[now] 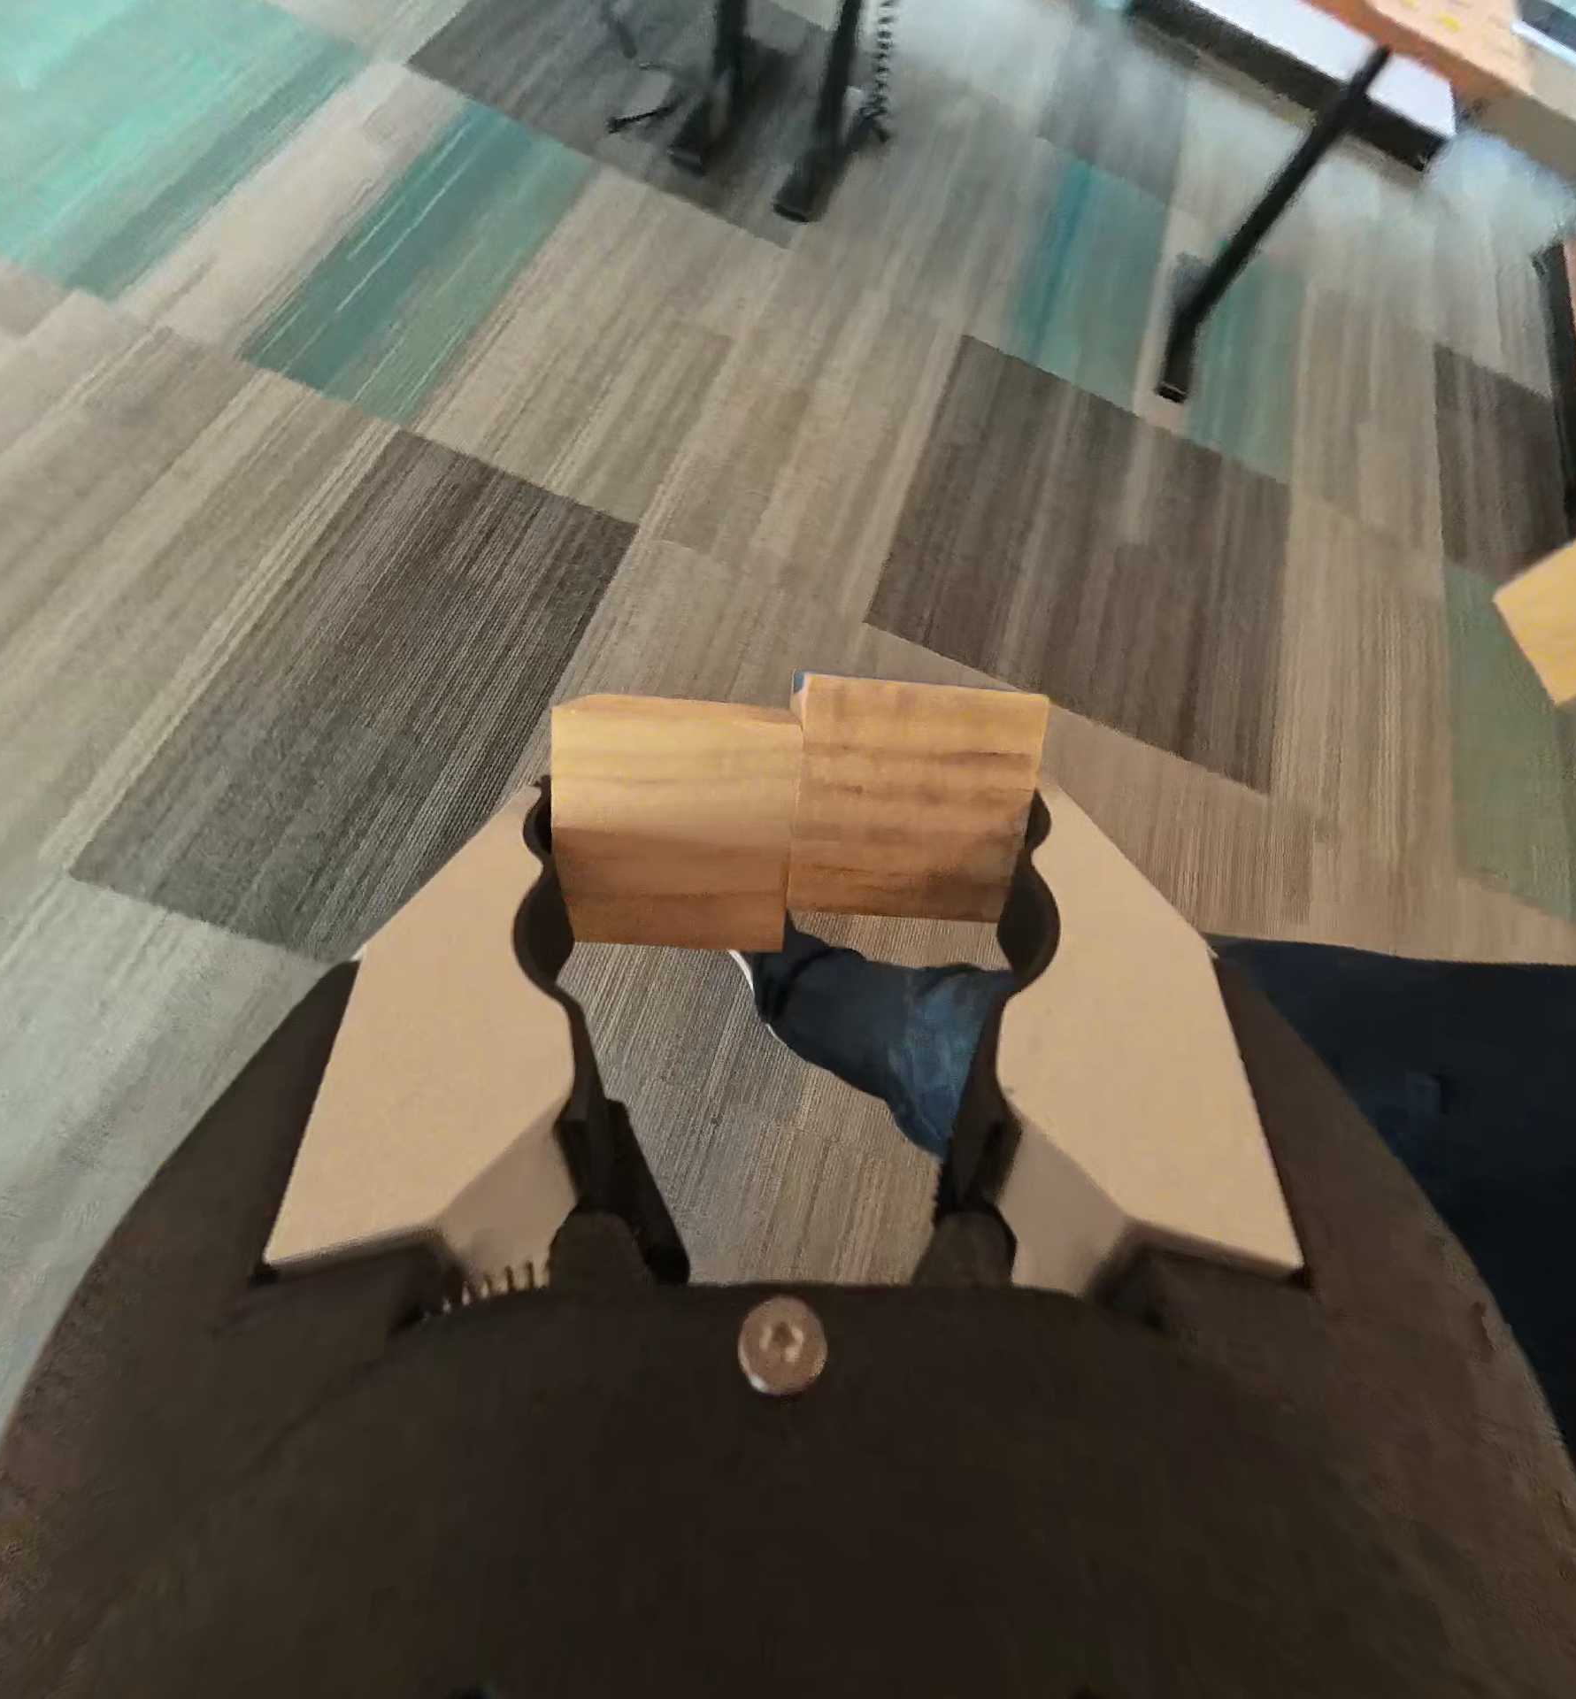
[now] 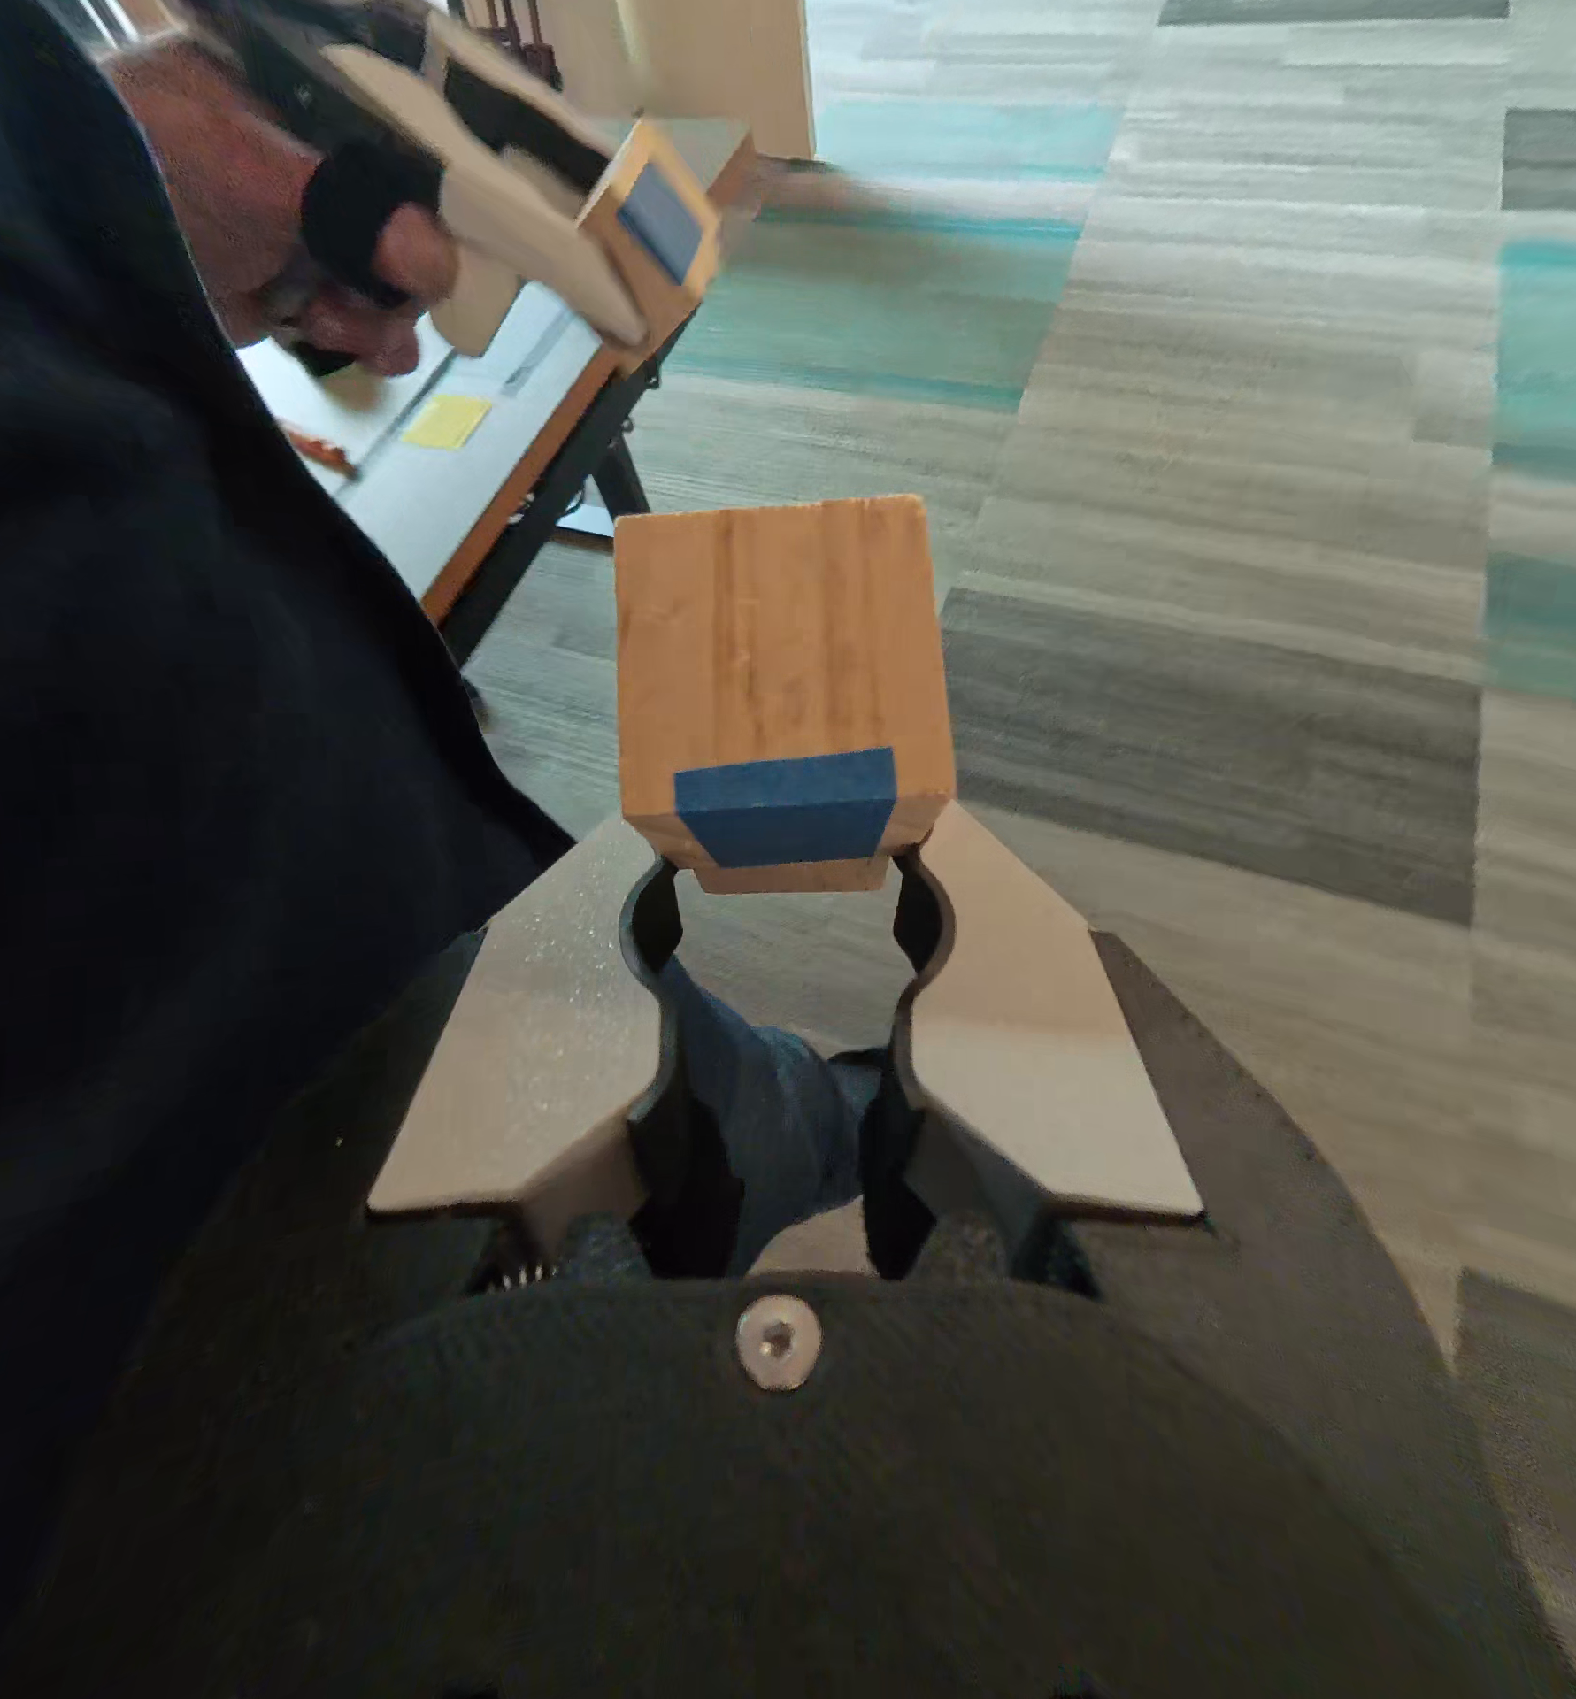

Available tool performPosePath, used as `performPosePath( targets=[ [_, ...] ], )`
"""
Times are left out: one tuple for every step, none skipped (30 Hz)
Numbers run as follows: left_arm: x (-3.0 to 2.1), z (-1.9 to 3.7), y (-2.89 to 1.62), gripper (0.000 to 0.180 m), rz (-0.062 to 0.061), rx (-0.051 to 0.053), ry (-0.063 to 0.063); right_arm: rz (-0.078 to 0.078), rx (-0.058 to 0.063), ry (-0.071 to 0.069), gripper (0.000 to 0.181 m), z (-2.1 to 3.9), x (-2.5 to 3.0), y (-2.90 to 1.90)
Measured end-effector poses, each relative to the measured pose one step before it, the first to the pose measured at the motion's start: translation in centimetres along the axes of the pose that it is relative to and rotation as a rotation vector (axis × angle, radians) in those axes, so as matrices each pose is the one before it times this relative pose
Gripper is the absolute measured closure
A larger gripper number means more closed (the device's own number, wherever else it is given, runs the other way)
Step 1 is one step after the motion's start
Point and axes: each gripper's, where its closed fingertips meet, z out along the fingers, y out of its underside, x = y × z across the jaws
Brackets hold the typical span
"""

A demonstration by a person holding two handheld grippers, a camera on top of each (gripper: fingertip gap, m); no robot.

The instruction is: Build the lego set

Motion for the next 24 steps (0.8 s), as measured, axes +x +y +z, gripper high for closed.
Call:
performPosePath(
  targets=[
    [-2.479, 1.236, -0.721, 0.085, -0.0402, -0.0238, -0.0252, -0.0163, -0.0012, -0.0141, 0.137, 1.925, 3.64, -1.88],
    [-2.374, 1.22, -1.062, 0.086, -0.0219, -0.0288, -0.0308, -0.0116, -0.0018, -0.0185, 0.137, 1.998, 3.657, -2.013],
    [-2.242, 0.852, -1.3, 0.085, -0.0123, -0.0235, -0.0262, -0.0223, 0.0001, -0.0219, 0.137, 1.989, 3.459, -2.277],
    [-2.182, 0.665, -1.639, 0.085, -0.0036, -0.0149, -0.0249, -0.0381, -0.0008, -0.0242, 0.138, 1.773, 3.355, -2.301],
    [-2.387, 0.647, -1.813, 0.085, 0.0029, -0.01, -0.0363, -0.0415, -0.004, -0.0237, 0.137, 1.692, 3.261, -2.245],
    [-2.587, 0.494, -1.721, 0.085, -0.0078, -0.0068, -0.0443, -0.0334, -0.003, -0.0222, 0.137, 1.67, 3.292, -2.122],
    [-2.522, 0.577, -1.743, 0.085, -0.0295, 0.0033, -0.0347, -0.0241, 0.0023, -0.0205, 0.137, 1.782, 3.297, -2.075],
    [-2.356, 0.776, -1.734, 0.085, -0.0432, 0.0112, -0.0234, -0.0186, 0.0074, -0.0214, 0.137, 1.886, 3.244, -2.009],
    [-2.201, 0.963, -1.609, 0.085, -0.0413, 0.0097, -0.0187, -0.0164, 0.0114, -0.0208, 0.137, 2.138, 3.193, -1.887],
    [-2.199, 1.238, -1.459, 0.085, -0.0312, 0.0047, -0.0198, -0.0154, 0.0078, -0.0196, 0.137, 2.183, 3.176, -1.581],
    [-2.255, 1.5, -1.289, 0.085, -0.0192, -0.0045, -0.0219, -0.0189, 0.0047, -0.0129, 0.137, 2.274, 3.218, -1.398],
    [-2.276, 1.757, -1.267, 0.085, -0.0107, -0.0082, -0.0186, -0.0186, 0.0064, -0.0071, 0.137, 2.304, 3.204, -1.273],
    [-2.251, 1.816, -1.496, 0.085, -0.0085, -0.0035, -0.009, -0.0115, 0.005, -0.0028, 0.137, 2.297, 2.915, -1.128],
    [-2.292, 2.086, -1.817, 0.085, -0.0092, -0.0004, 0.0037, -0.0037, 0.004, 0.0004, 0.137, 2.243, 3.049, -1.056],
    [-2.211, 2.154, -2.087, 0.085, -0.003, -0.0009, 0.0106, 0.005, 0.0041, 0.0035, 0.137, 2.191, 2.888, -1.016],
    [-2.479, 2.233, -2.553, 0.085, 0.0079, -0.0012, 0.0068, 0.0149, 0.0018, 0.005, 0.137, 2.089, 2.776, -0.969],
    [-2.594, 2.376, -2.863, 0.085, 0.0096, 0.0029, 0.0049, 0.0225, -0.0043, 0.007, 0.137, 2.05, 2.616, -0.89],
    [-2.442, 2.442, -3.391, 0.085, 0.0, 0.0076, 0.016, 0.0285, -0.0082, 0.0093, 0.137, 1.955, 2.417, -0.855],
    [-1.897, 2.155, -3.612, 0.085, 0.0004, 0.0164, 0.0258, 0.0326, -0.0105, 0.01, 0.137, 1.8, 2.049, -0.758],
    [-2.043, 2.08, -4.055, 0.085, 0.0138, 0.0154, 0.0287, 0.0307, -0.0103, 0.0105, 0.137, 1.793, 2.253, -1.091],
    [-1.966, 1.969, -4.1, 0.085, 0.0389, 0.0065, 0.0262, 0.0235, -0.0012, 0.0091, 0.137, 1.68, 2.089, -1.354],
    [-2.155, 1.803, -3.994, 0.085, 0.0625, 0.0025, 0.0091, 0.0209, 0.0051, 0.0031, 0.137, 1.626, 1.924, -1.511],
    [-2.527, 1.783, -3.922, 0.085, 0.0671, 0.0035, -0.0023, 0.0192, 0.0007, -0.0008, 0.137, 1.641, 1.905, -1.406],
    [-2.574, 1.714, -3.679, 0.086, 0.0512, 0.008, -0.0003, 0.0152, -0.0079, 0.0021, 0.137, 1.571, 2.041, -1.204]
  ],
)
